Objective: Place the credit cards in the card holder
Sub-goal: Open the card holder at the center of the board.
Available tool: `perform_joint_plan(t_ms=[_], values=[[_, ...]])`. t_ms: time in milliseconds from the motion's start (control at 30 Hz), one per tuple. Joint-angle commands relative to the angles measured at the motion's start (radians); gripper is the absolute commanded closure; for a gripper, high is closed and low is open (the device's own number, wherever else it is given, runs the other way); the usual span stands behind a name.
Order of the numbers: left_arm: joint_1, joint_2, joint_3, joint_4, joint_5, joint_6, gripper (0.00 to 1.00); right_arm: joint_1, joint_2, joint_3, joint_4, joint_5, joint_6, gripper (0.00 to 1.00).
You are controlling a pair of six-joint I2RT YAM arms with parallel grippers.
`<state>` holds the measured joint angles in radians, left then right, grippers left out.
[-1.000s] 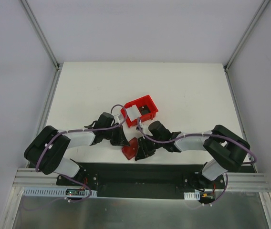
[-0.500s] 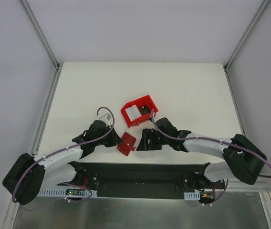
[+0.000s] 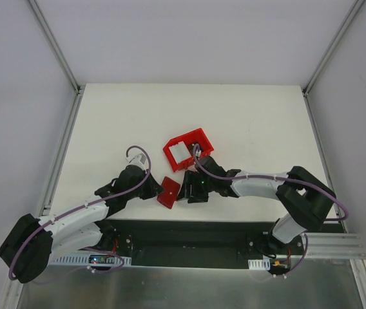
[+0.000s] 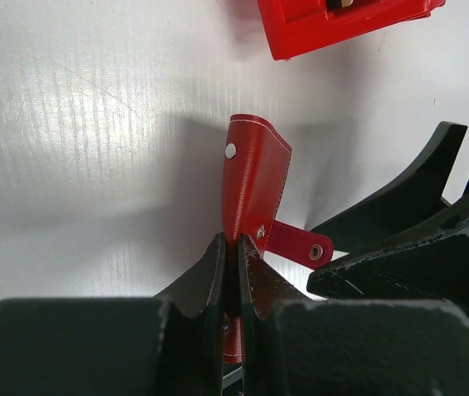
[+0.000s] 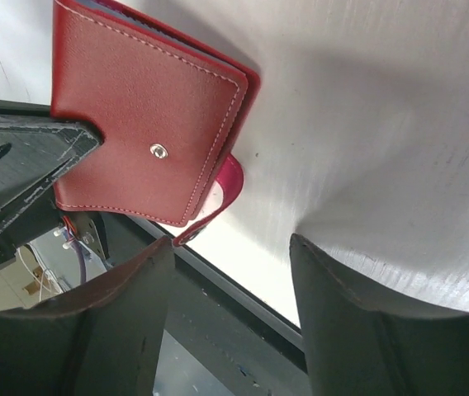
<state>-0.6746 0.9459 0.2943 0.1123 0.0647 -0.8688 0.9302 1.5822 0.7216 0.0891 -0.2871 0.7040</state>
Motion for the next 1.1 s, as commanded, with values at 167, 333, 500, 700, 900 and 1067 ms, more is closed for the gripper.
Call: perform_joint_plan(t_ms=[167,333,500,700,900,1067], values=[[-0.011,-0.029,-0.004,-0.026,-0.032,-0.006,1.0,0.012,0.019,0.035,-0.034,0.031,0.031,0.58],[-0.011,-0.036,-0.014,-0.031,-0.025,0.001,1.0,0.007,0.03,0.038,-0.032,0.039,0.015,0.66],[-0.011,-0.038,-0.021,-0.033,-0.011,0.001,1.0,-0.001,0.05,0.055,-0.011,0.036,-0.011,0.72],[-0.011,-0.033,-0.023,-0.034,0.0,0.008,1.0,-0.004,0.062,0.067,0.027,0.026,-0.038,0.85],[-0.011,-0.022,-0.017,-0.055,-0.012,0.013,0.82,-0.014,0.012,0.047,0.031,0.016,-0.067,1.0],[-0.011,-0.032,0.031,-0.132,-0.046,0.056,0.48,-0.014,-0.088,0.021,-0.006,0.025,-0.093,1.0]])
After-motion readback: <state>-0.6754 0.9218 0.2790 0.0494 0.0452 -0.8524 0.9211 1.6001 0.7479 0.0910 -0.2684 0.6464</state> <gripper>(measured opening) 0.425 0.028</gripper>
